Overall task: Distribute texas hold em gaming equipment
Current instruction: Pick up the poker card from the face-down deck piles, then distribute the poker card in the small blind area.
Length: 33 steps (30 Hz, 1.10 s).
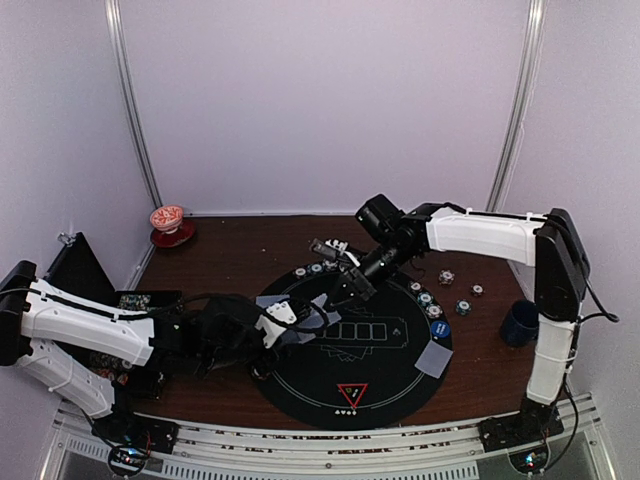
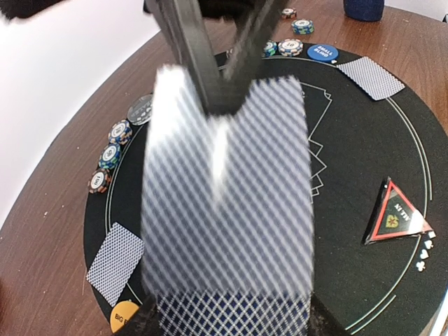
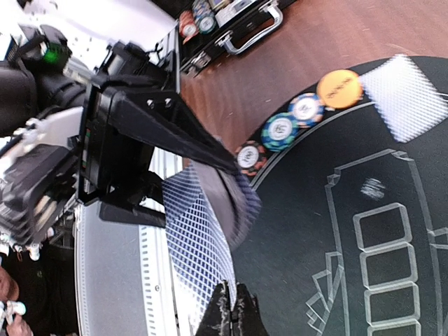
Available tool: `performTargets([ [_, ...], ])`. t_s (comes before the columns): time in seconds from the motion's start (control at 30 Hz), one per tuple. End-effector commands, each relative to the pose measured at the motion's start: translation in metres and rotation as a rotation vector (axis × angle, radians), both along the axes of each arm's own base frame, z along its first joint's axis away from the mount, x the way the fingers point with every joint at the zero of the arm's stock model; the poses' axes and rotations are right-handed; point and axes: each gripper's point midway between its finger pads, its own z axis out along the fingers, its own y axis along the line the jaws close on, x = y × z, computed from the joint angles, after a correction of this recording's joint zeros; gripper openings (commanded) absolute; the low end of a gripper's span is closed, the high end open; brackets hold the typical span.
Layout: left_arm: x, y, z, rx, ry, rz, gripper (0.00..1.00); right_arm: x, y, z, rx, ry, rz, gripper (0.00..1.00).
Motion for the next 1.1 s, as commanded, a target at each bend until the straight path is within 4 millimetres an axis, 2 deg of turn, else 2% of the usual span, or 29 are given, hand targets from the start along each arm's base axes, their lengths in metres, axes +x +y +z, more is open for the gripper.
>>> performTargets([
  [0.0,0.005,-0.008,0.018,-0.055,-0.034,0.005,0.52,0.005,-0.03,0.035,0.042,-0.033,-0.022,0.0],
  [0.13,0.004,-0.009,0.018,-0.059,-0.032,0.004,0.52,-0.009,-0.055,0.027,-0.008,-0.023,0.011,0.0],
  [0.27,0.005,-0.009,0.019,-0.061,-0.034,0.007,0.52,-0.013,-0.085,0.02,-0.044,-0.03,-0.008,0.0],
  [0.6,0.006,-0.008,0.02,-0.059,-0.038,0.01,0.52,-0.025,-0.192,-0.025,-0.289,-0.017,-0.027,0.0],
  [0.77,0.006,-0.009,0.019,-0.057,-0.038,0.011,0.52,-0.029,-0.233,-0.04,-0.383,-0.011,0.0,0.0],
  [0.87,0.007,-0.009,0.018,-0.052,-0.039,0.012,0.52,-0.034,-0.245,-0.051,-0.423,-0.021,0.032,0.0],
  [1.07,0.009,-0.01,0.013,-0.035,-0.037,0.018,0.52,-0.042,-0.254,-0.075,-0.469,0.033,0.092,0.0],
])
